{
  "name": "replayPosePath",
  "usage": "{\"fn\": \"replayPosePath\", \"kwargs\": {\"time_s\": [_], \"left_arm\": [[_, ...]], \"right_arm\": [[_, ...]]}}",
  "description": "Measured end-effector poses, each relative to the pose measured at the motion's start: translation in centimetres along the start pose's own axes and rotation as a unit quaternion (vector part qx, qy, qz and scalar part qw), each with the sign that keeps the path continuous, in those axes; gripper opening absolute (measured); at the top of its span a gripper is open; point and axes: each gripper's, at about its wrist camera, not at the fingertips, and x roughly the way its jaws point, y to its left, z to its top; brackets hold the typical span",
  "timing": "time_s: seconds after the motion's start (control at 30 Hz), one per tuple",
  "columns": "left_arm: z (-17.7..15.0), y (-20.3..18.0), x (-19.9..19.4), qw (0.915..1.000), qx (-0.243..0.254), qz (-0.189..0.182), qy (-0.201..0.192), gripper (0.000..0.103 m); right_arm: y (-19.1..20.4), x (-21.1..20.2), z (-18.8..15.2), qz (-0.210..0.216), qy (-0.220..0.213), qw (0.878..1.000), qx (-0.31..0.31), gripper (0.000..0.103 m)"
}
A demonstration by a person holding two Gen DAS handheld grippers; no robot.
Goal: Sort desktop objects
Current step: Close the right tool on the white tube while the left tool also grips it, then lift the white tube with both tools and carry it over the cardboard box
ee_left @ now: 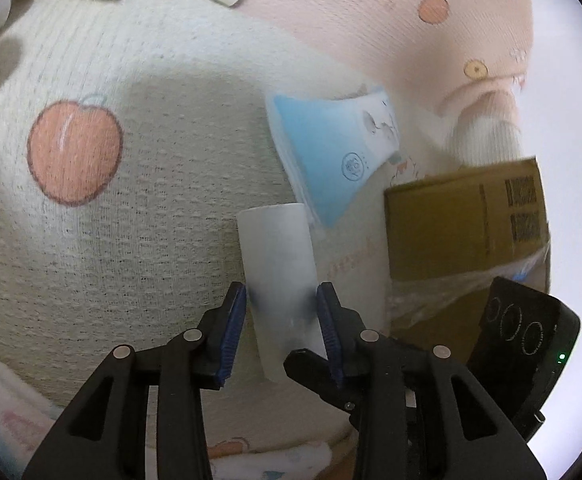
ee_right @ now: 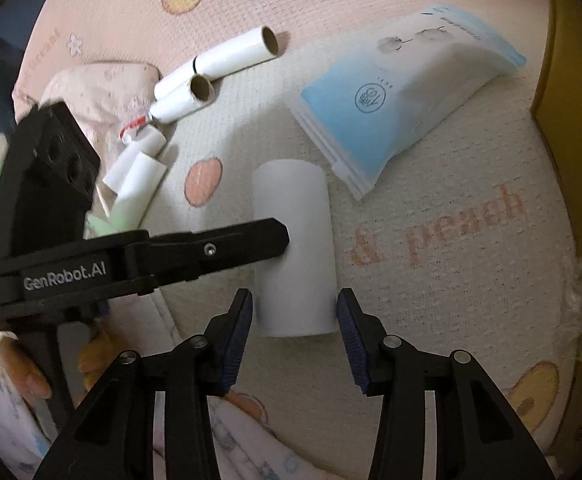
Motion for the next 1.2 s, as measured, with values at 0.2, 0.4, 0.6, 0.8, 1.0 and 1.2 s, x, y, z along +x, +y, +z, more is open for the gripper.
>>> {"fn": "replayPosePath", "kwargs": {"time_s": [0.2,0.4,0.6,0.8,1.0,1.2], "left_arm": [[0.8,1.9,1.3,0.9961,-0.067,-0.054,0.019,0.042],[0.8,1.6,0.9,0.9979,-0.051,-0.039,-0.005,0.042],[0.4,0.8,-0.2,0.9985,-0.032,-0.037,-0.025,0.042],[-0.4,-1.8,-2.8,0.9978,0.000,-0.037,-0.056,0.042],[-0.7,-5.4,-5.9,0.9946,0.027,-0.055,-0.084,0.042],[-0.7,-12.1,-8.5,0.9860,0.105,-0.040,-0.123,0.042]], "right_arm": [[0.0,1.0,0.9,-0.003,0.009,1.000,0.005,0.042],[0.2,1.6,1.6,-0.002,0.013,1.000,0.002,0.042],[1.3,1.5,1.6,-0.017,0.008,0.999,-0.035,0.042],[2.4,-0.7,1.2,-0.010,-0.016,0.998,-0.052,0.042],[3.9,-5.5,1.3,-0.022,-0.071,0.994,-0.084,0.042],[4.6,-10.8,1.6,-0.019,-0.135,0.987,-0.090,0.042]]}}
